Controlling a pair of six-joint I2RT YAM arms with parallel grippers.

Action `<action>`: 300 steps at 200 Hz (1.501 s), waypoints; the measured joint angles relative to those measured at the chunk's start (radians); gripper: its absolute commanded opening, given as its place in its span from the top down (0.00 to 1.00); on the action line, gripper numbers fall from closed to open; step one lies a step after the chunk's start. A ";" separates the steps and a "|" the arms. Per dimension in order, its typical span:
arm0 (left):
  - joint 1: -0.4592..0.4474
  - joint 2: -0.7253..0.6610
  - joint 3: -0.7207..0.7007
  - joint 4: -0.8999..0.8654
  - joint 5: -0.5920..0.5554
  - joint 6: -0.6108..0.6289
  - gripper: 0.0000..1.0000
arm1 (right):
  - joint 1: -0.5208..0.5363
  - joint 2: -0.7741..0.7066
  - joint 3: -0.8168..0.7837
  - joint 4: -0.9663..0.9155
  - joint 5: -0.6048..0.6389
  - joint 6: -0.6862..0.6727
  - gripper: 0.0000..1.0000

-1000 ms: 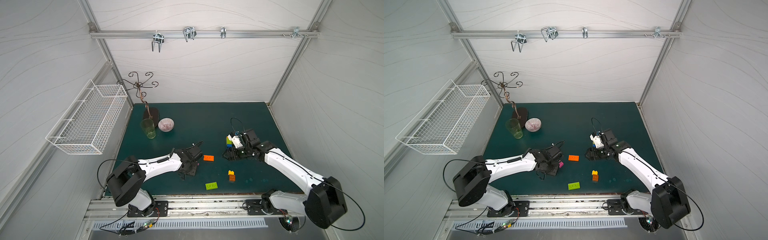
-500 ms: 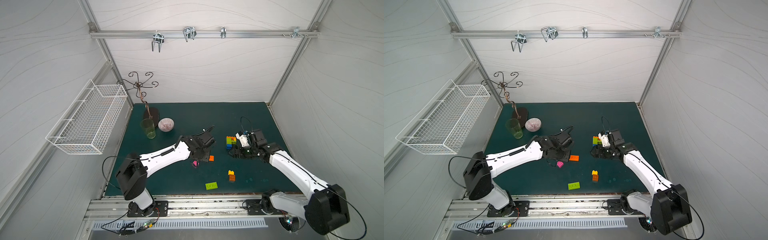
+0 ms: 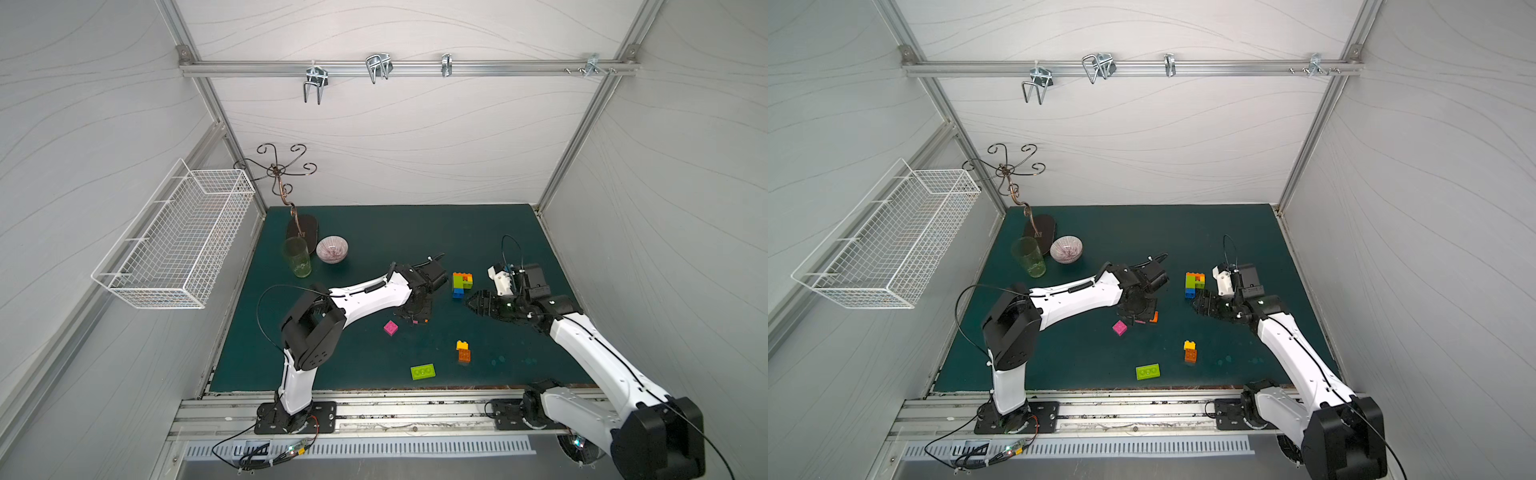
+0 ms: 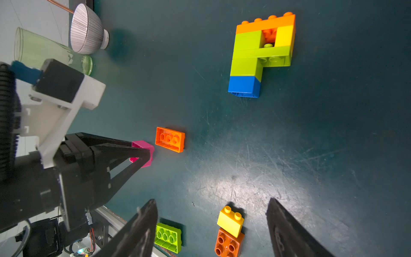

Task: Assemble the letter p with lego
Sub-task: Place the lego brick at the center of the board.

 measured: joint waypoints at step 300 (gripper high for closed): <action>0.035 0.107 0.050 0.034 -0.031 -0.051 0.79 | -0.048 -0.004 -0.009 0.016 -0.085 0.001 0.21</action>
